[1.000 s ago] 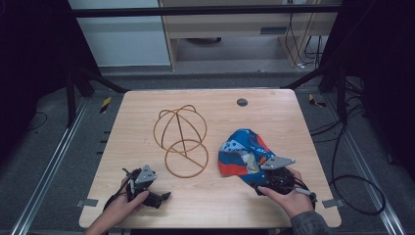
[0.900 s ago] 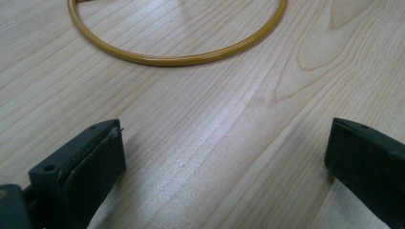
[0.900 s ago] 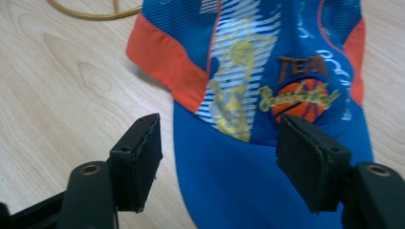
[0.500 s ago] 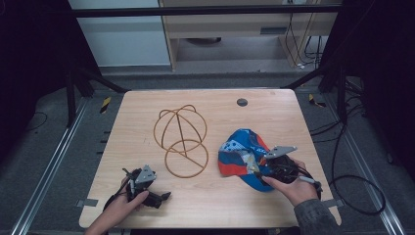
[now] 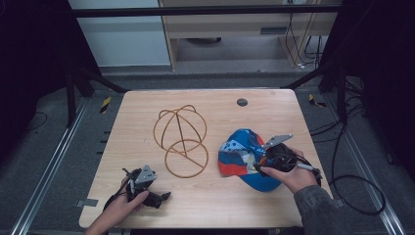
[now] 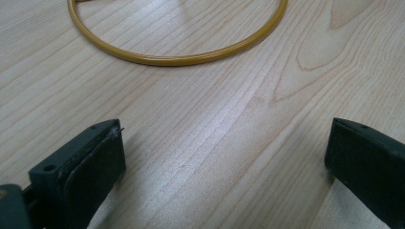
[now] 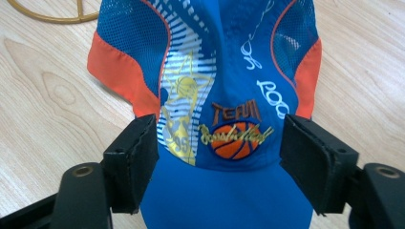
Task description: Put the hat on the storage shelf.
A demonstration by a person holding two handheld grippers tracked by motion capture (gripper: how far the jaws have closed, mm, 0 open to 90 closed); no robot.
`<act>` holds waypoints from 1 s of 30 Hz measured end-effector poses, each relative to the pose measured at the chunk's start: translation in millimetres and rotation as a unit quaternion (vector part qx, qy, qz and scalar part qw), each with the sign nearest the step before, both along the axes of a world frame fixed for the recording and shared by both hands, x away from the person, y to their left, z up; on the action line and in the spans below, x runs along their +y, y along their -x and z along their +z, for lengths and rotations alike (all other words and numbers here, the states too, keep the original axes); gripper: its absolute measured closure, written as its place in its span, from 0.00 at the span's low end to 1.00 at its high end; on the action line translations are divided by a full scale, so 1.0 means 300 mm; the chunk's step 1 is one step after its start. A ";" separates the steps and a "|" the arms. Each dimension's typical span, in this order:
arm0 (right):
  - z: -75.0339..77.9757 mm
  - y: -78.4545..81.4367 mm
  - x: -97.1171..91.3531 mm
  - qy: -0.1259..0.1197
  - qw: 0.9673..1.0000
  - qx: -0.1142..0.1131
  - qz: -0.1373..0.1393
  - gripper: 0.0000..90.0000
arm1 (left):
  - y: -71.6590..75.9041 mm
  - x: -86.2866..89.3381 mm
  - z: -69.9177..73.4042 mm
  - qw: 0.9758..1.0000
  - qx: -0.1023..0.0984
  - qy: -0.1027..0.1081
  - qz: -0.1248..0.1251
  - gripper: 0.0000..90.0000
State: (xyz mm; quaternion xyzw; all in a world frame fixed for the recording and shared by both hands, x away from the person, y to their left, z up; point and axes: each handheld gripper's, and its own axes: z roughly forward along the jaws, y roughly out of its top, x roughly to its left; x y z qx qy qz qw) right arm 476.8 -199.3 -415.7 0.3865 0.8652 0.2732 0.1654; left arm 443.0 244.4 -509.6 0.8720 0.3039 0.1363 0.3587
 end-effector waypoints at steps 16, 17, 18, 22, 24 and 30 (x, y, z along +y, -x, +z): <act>0.048 -0.101 0.027 0.013 0.999 0.044 0.019 0.37 | 0.000 0.000 0.000 1.000 0.001 0.001 0.001 0.00; 0.048 -0.101 0.027 0.013 0.999 0.044 0.019 0.37 | 0.000 0.000 0.000 1.000 0.001 0.001 0.001 0.00; 0.049 -0.107 0.029 0.009 0.999 0.049 0.019 0.36 | 0.000 0.000 0.000 1.000 0.001 0.001 0.001 0.00; 0.057 -0.129 0.042 0.012 0.998 0.053 0.023 0.32 | 0.000 0.000 0.000 1.000 0.001 0.000 0.000 0.00; 0.061 -0.141 0.057 0.012 0.998 0.061 0.028 0.30 | 0.000 0.000 0.000 1.000 0.001 0.001 0.001 0.00; 0.056 -0.155 0.080 0.011 0.998 0.062 0.031 0.33 | 0.000 0.000 0.000 1.000 0.000 0.000 0.000 0.00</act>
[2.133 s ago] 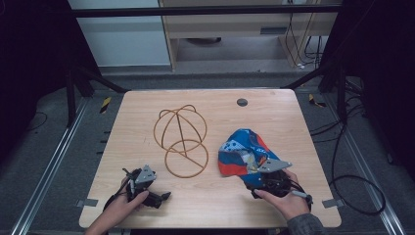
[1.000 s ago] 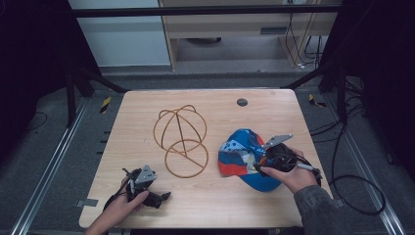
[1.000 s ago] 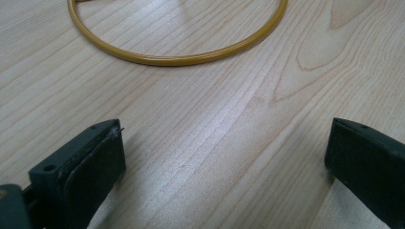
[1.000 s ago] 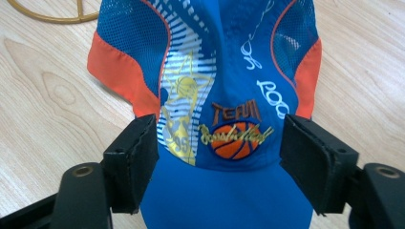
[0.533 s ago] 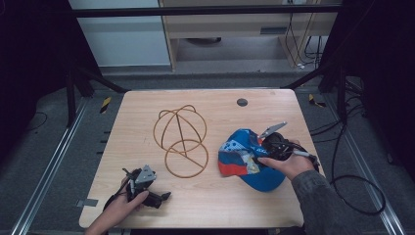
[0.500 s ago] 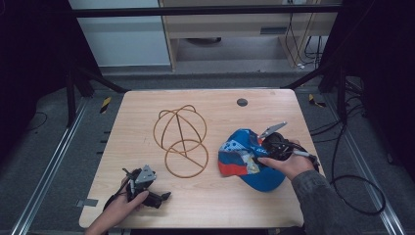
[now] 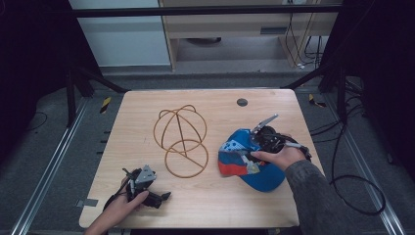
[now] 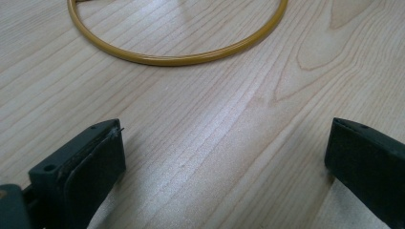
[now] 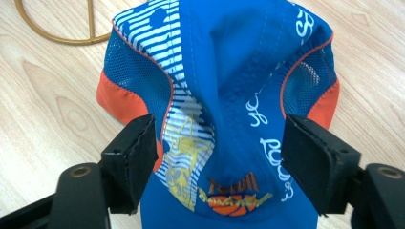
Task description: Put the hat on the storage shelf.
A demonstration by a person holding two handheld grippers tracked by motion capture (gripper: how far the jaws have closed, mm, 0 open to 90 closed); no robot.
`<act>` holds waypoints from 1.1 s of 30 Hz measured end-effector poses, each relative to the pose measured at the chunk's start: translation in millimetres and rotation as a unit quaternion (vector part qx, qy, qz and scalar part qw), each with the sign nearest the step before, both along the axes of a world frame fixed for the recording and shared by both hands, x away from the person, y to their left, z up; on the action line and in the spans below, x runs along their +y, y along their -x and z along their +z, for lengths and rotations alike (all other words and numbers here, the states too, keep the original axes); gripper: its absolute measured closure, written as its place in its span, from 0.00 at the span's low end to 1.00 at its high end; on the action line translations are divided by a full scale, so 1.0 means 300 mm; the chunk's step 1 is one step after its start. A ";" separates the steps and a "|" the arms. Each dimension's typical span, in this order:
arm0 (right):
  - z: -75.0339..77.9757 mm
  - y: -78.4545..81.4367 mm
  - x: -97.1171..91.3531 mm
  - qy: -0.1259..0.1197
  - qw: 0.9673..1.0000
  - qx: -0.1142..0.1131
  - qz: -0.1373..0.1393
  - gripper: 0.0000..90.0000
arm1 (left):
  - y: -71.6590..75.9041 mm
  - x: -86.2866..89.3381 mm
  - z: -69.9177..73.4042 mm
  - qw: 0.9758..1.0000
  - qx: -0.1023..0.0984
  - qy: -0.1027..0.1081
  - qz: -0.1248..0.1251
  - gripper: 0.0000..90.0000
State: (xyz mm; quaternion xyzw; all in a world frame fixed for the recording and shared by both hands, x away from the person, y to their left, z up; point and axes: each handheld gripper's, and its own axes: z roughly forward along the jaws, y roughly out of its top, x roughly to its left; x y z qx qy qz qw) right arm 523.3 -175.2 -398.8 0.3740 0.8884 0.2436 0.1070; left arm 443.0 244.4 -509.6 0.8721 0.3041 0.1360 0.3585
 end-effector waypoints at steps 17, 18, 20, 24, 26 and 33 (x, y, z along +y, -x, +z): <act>-0.056 -0.048 0.033 0.017 0.999 0.039 0.001 0.85 | 0.000 0.000 0.000 1.000 0.000 0.001 0.001 0.00; -0.056 -0.049 0.031 0.015 0.999 0.040 0.004 0.89 | 0.000 0.000 0.000 1.000 0.000 0.001 0.001 0.00; -0.051 -0.046 0.026 0.007 0.999 0.046 0.005 0.97 | 0.000 0.000 0.000 1.000 0.000 0.001 0.001 0.00; -0.037 -0.040 0.006 -0.008 0.999 0.047 0.005 1.00 | 0.000 0.000 0.000 1.000 0.000 0.000 0.000 0.00; -0.028 -0.035 -0.006 -0.016 0.999 0.046 0.005 1.00 | 0.000 0.000 0.000 1.000 0.000 0.000 0.000 0.00; 0.042 -0.014 -0.039 -0.040 0.999 0.030 0.003 1.00 | 0.000 0.000 0.000 1.000 0.000 0.000 0.000 0.00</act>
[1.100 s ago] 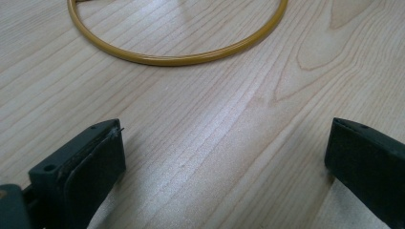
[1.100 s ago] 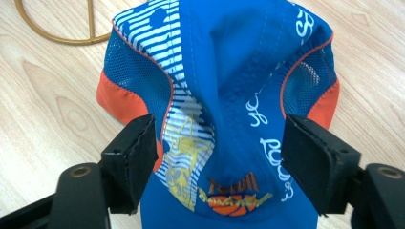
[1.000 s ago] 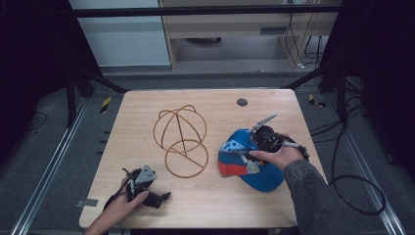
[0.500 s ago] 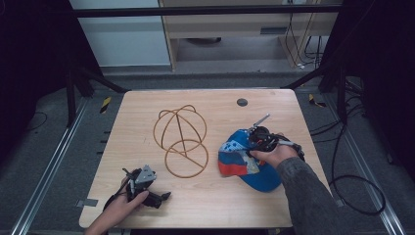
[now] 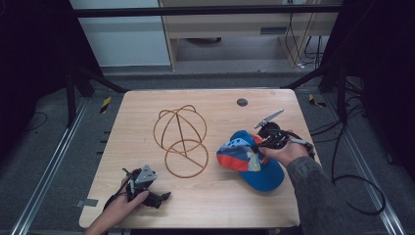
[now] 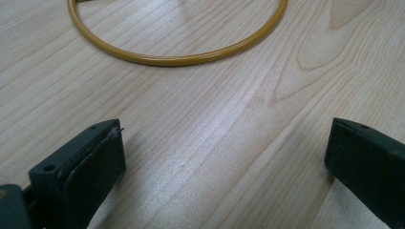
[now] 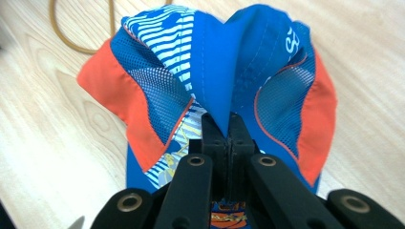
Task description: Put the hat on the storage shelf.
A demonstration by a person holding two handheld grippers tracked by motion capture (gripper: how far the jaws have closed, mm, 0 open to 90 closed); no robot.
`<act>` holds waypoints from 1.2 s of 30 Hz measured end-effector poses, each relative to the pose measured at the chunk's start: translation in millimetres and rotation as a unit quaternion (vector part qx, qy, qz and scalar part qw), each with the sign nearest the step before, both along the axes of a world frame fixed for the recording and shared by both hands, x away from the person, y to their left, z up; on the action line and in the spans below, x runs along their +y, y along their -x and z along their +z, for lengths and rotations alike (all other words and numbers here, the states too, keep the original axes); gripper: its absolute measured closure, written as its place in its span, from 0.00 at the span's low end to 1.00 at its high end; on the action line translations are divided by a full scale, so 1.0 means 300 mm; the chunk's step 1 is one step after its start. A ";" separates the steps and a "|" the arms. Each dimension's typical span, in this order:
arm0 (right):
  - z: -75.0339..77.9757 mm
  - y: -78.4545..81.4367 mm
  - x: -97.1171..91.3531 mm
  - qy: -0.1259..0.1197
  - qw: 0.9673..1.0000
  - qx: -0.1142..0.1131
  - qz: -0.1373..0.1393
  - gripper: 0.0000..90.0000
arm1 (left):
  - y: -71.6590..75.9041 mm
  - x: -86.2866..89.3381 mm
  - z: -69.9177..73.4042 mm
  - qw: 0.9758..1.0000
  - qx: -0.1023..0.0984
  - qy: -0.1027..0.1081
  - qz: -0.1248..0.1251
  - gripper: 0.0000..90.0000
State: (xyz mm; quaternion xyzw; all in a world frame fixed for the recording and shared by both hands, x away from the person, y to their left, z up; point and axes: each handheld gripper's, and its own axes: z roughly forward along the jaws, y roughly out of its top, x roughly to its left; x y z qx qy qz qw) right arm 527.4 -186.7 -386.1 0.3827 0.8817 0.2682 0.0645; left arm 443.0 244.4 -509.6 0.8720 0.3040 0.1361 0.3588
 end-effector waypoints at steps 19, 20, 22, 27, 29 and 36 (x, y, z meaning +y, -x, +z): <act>0.221 0.040 -0.024 -0.028 0.997 -0.078 -0.001 1.00 | 0.001 0.000 0.000 1.000 -0.001 0.001 0.001 0.00; 0.226 0.041 -0.025 -0.028 0.996 -0.081 -0.001 1.00 | 0.001 0.000 0.000 1.000 -0.001 0.002 0.001 0.00; 0.233 0.043 -0.027 -0.031 0.996 -0.085 -0.003 1.00 | 0.001 0.000 0.000 1.000 -0.001 0.001 0.001 0.00; 0.241 0.048 -0.034 -0.038 0.995 -0.089 -0.004 1.00 | 0.001 0.000 0.000 1.000 -0.001 0.002 0.001 0.00; 0.245 0.051 -0.036 -0.042 0.995 -0.091 -0.005 1.00 | 0.001 0.000 0.000 1.000 -0.001 0.001 0.001 0.00; 0.280 0.057 -0.036 -0.049 0.993 -0.105 -0.005 1.00 | 0.001 0.000 0.000 1.000 0.000 0.000 0.000 0.00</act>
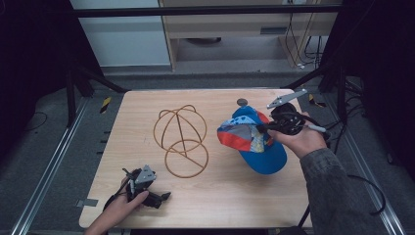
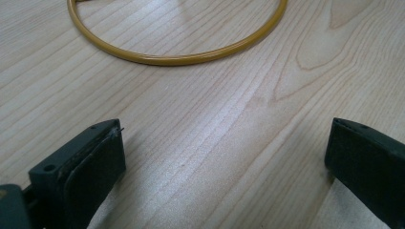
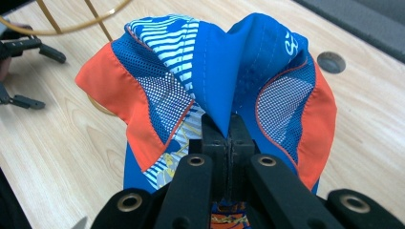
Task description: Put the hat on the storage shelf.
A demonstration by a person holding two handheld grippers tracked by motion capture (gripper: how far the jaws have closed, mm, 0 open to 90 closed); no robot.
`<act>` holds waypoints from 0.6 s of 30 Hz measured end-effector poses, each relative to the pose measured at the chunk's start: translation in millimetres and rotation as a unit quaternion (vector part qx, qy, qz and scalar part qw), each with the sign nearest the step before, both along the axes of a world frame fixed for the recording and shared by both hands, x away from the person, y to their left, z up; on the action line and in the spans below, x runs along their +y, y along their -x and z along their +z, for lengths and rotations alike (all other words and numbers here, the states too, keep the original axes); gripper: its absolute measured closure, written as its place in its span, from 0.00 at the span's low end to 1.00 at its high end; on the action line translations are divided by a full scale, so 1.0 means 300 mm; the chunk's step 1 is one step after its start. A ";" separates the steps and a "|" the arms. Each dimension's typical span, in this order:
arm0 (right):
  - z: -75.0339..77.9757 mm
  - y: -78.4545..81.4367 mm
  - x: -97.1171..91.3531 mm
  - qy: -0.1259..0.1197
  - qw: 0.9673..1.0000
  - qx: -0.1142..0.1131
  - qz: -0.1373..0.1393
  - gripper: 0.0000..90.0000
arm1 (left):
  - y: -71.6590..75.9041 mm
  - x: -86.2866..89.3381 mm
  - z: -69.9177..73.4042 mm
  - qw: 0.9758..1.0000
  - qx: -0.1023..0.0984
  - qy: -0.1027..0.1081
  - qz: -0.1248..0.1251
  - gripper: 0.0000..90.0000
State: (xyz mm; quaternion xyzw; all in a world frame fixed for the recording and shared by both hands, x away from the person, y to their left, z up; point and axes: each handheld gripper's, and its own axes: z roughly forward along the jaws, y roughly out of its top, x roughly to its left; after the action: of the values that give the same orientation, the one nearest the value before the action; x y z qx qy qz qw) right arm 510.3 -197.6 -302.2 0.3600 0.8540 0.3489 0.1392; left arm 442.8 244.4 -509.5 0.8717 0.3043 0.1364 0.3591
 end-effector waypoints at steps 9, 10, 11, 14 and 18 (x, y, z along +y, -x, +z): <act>0.092 -0.003 0.016 -0.011 1.000 -0.028 0.004 1.00 | 0.000 0.000 0.000 1.000 0.000 0.001 0.000 0.00; 0.104 -0.003 0.021 -0.013 0.999 -0.032 0.006 1.00 | 0.000 0.000 0.000 1.000 0.000 0.001 0.000 0.00; 0.116 -0.004 0.025 -0.013 0.999 -0.036 0.008 1.00 | 0.000 0.000 0.000 1.000 0.000 0.001 0.000 0.00; 0.153 -0.005 0.040 -0.015 0.999 -0.045 0.009 1.00 | 0.000 0.000 0.000 1.000 0.000 0.001 0.000 0.00; 0.198 -0.012 0.064 -0.018 0.998 -0.060 0.013 1.00 | 0.000 0.000 0.000 1.000 0.001 0.000 0.000 0.00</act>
State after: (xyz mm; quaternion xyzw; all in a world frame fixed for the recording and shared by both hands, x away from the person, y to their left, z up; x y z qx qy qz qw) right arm 513.8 -178.4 -242.7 0.3297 0.8425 0.3867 0.1789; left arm 442.8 244.4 -509.4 0.8719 0.3045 0.1358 0.3588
